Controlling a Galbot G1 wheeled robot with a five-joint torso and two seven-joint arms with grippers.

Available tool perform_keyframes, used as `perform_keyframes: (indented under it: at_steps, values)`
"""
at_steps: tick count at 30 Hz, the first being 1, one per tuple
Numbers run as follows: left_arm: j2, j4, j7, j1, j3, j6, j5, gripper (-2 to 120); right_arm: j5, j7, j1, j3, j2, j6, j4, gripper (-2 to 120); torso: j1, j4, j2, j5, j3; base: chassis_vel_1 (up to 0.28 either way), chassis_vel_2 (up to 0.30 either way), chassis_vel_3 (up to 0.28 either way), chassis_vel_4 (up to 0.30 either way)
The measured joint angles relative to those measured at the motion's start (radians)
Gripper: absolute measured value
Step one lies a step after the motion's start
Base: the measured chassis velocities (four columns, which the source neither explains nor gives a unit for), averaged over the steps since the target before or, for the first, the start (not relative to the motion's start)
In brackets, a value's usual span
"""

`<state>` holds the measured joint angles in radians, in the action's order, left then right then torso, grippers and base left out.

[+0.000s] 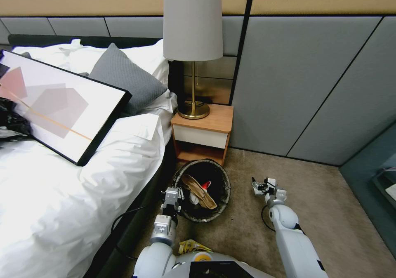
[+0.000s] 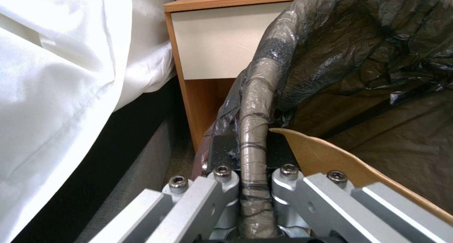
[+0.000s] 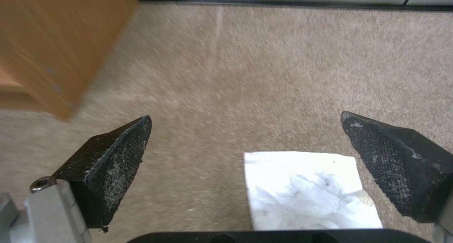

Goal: Pick up the trash bin, then pick up the garbage from the floor and place it into the trash bin.

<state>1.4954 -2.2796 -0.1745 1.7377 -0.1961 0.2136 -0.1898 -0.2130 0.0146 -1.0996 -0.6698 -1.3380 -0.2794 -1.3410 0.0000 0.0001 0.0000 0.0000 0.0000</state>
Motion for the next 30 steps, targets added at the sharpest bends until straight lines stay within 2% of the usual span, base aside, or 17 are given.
perform_keyframes:
  at_steps: [2,8,30]
  values:
    - [0.0,0.0,0.0,0.0,0.0,0.0,0.0,1,0.002,0.0,0.003,0.0,0.0,0.0,0.006,100,0.0,0.0,0.0,0.0,0.0,0.0,0.0,0.0,0.0]
    - [-0.002,0.002,0.0,0.004,0.0,0.0,-0.003,1,0.035,0.017,0.059,-0.008,-0.003,0.048,0.127,100,0.0,-0.0001,0.0,0.0,0.0,0.0,0.0,0.0,0.0]
    - [-0.005,0.002,-0.001,0.008,0.003,0.0,-0.013,1,0.055,0.001,0.088,-0.026,-0.001,0.101,0.305,100,0.0,-0.0001,0.0,0.0,0.0,0.0,0.0,0.0,0.0]
